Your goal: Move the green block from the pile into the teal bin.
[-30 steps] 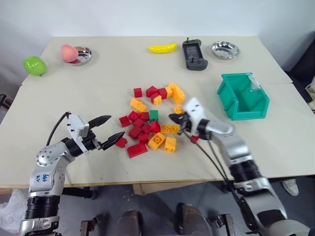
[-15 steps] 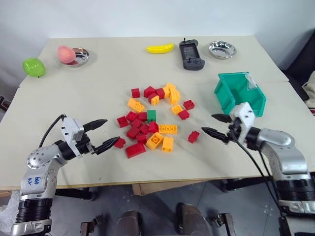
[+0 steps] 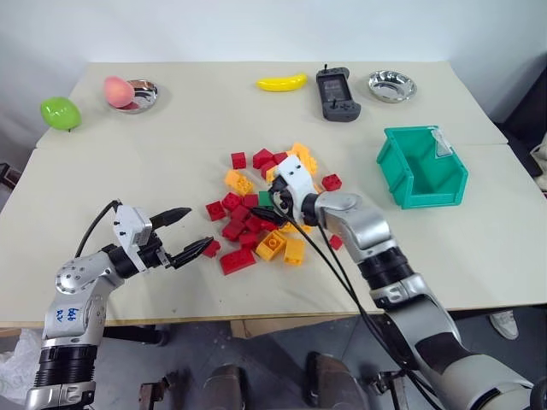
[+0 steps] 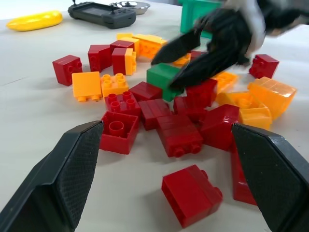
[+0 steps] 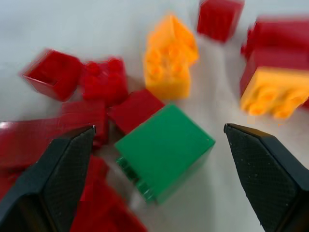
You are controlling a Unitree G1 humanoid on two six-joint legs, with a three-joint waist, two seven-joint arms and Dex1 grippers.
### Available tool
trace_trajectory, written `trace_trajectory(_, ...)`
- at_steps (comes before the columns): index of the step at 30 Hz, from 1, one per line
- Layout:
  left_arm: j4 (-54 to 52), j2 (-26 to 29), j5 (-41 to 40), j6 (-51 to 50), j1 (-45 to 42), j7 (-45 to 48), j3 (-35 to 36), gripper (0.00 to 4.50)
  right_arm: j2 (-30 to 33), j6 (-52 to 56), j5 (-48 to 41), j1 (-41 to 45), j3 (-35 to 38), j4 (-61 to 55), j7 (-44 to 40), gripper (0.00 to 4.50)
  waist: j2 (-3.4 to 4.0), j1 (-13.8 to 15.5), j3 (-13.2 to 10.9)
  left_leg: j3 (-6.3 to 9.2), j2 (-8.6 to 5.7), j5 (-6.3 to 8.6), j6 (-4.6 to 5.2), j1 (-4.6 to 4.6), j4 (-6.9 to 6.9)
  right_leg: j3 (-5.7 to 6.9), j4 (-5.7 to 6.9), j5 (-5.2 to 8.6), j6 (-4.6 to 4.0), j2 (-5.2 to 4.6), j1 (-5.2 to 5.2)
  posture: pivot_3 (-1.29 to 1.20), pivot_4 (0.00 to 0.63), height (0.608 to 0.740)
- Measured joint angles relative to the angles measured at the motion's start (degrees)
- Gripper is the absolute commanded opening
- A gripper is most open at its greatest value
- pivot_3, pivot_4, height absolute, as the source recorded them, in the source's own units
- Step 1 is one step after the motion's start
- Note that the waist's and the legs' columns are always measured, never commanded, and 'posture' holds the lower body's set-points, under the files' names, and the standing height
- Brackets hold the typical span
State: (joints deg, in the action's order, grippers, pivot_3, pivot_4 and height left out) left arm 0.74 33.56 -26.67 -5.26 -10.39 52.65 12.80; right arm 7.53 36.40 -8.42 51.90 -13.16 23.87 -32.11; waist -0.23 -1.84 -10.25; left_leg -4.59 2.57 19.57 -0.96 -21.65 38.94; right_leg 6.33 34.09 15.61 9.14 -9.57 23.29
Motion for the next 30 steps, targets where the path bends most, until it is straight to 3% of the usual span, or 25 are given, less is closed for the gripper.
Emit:
trace_trajectory(1, -0.46, 0.00, -0.02, 0.00, 0.05, -0.06, 0.02, 4.50, -0.33, -0.12, 0.28, 0.59, 0.00, 1.02, 0.22, 4.46, 0.00, -0.01, 0.00, -0.03, 0.00, 0.00, 0.00, 0.00, -0.01, 0.00, 0.00, 0.00, 0.00, 0.00, 0.01, 0.00, 0.150, 0.740)
trace_trajectory(4, -1.04, 0.00, -0.07, 0.00, 0.68, -0.26, 0.12, 4.50, -0.85, -1.13, 0.75, 1.38, -0.02, 2.69, 0.24, 3.90, 0.00, -0.19, 0.00, -0.06, 0.02, 0.00, 0.00, 0.00, -0.01, 0.00, 0.00, 0.00, 0.00, 0.00, 0.02, 0.00, 0.150, 0.740)
trace_trajectory(8, -1.07, 0.00, -0.07, 0.00, 0.75, -0.61, 0.12, 4.50, -2.01, -2.33, 0.82, 1.40, -0.14, 3.44, 0.07, 2.54, 0.00, -0.24, 0.00, -0.08, 0.03, 0.00, -0.01, 0.00, 0.01, 0.00, 0.03, 0.00, 0.00, 0.00, 0.05, 0.00, 0.150, 0.740)
trace_trajectory(9, -1.07, 0.00, -0.07, 0.00, 0.74, -0.63, 0.13, 4.50, -1.99, -2.49, 0.84, 1.40, -0.09, 3.44, 0.07, 2.46, 0.00, -0.20, 0.00, -0.08, 0.03, 0.00, -0.01, 0.00, 0.01, -0.01, 0.03, 0.00, 0.00, 0.00, 0.05, 0.00, 0.150, 0.740)
trace_trajectory(15, -1.09, -0.82, -0.10, -0.01, -0.73, -0.65, -0.35, 4.50, 1.93, -5.73, -0.45, -1.41, 3.03, -1.68, -2.58, 2.46, 0.00, 0.14, 0.00, -0.11, 0.03, 0.00, 0.00, -0.03, 0.02, -0.01, 0.02, 0.00, 0.00, 0.00, 0.07, 0.00, 0.150, 0.740)
trace_trajectory(19, -1.23, -3.17, -0.12, -0.17, -3.83, -0.32, -2.89, 4.50, 6.25, -11.44, -3.78, -3.74, 10.77, -7.18, -3.10, 2.46, 0.00, 0.27, 0.00, -0.12, 0.03, 0.00, 0.00, -0.05, 0.02, -0.02, 0.02, 0.00, 0.00, 0.00, 0.09, 0.00, 0.150, 0.740)
trace_trajectory(22, -1.91, -6.13, -0.15, -0.50, -6.64, -0.24, -5.42, 4.50, 13.14, -14.87, -7.03, -5.27, 18.78, -10.44, -4.64, 2.46, -0.01, 0.47, 0.00, -0.14, 0.03, 0.02, 0.03, -0.10, 0.06, -0.02, -0.03, -0.01, 0.01, 0.00, 0.10, 0.00, 0.150, 0.740)
trace_trajectory(25, -1.93, -9.09, -0.15, -0.73, -9.62, -0.42, -7.67, 4.50, 19.70, -16.57, -7.23, -5.41, 23.97, -9.34, -3.51, 2.46, -0.01, 0.29, 0.00, -0.15, 0.03, 0.02, 0.02, -0.09, 0.05, -0.02, -0.01, -0.01, 0.01, 0.00, 0.12, 0.00, 0.150, 0.740)
trace_trajectory(30, 0.43, -15.04, -0.07, -0.94, -15.41, -1.01, -10.98, 4.50, 28.33, -21.69, -1.35, -5.06, 27.93, 4.26, 5.17, 2.46, -0.02, 0.15, 0.00, -0.25, 0.03, 0.02, 0.02, -0.07, 0.04, -0.07, -0.03, -0.01, 0.01, 0.00, 0.13, 0.00, 0.150, 0.740)
